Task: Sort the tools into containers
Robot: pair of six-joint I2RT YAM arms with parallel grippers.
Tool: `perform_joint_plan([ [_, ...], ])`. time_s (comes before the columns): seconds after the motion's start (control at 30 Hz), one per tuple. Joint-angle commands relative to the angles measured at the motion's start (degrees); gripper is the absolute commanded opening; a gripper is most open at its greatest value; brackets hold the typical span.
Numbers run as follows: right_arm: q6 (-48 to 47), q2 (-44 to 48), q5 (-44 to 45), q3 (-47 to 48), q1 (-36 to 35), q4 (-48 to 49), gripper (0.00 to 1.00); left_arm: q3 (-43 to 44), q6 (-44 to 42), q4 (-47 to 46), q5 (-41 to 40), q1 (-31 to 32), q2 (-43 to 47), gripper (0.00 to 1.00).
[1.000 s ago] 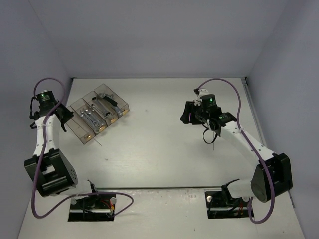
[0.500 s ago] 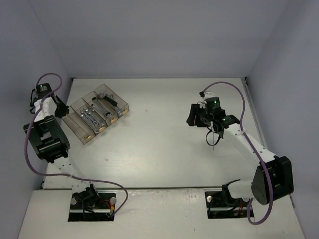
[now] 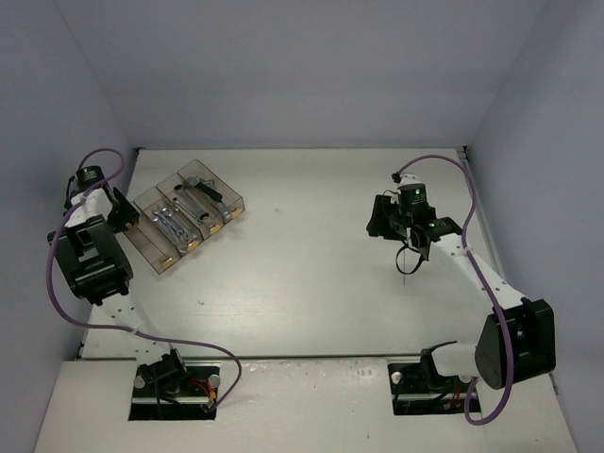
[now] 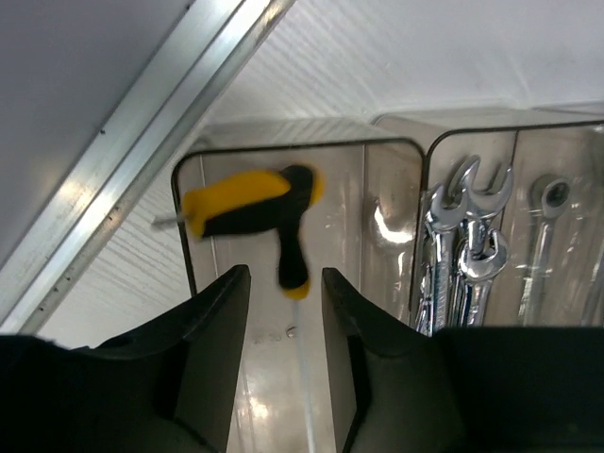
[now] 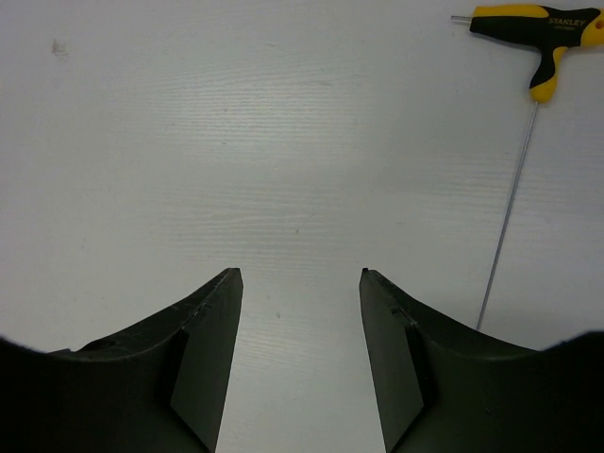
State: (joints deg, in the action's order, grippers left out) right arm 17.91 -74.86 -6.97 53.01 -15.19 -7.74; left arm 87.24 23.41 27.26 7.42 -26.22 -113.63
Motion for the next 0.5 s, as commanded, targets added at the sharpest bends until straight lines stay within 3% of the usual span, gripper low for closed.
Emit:
perform_joint_plan([
  [0.0, 1.2, 0.1, 3.9, 1.1, 1.1, 0.0, 0.50, -1.6, 2.3, -3.3, -0.3, -0.3, 4.7, 0.36],
  [0.23, 2.7, -0.4, 7.6, 2.1, 2.4, -1.1, 0.50, -4.0, 5.9, -4.8, 2.3, 0.7, 10.1, 0.43],
  [0.47, 6.3, -4.3, 11.5, 3.9, 9.1, -4.0, 0.48, -4.6, 11.3, 0.0, 1.1, 5.5, 23.7, 0.48],
])
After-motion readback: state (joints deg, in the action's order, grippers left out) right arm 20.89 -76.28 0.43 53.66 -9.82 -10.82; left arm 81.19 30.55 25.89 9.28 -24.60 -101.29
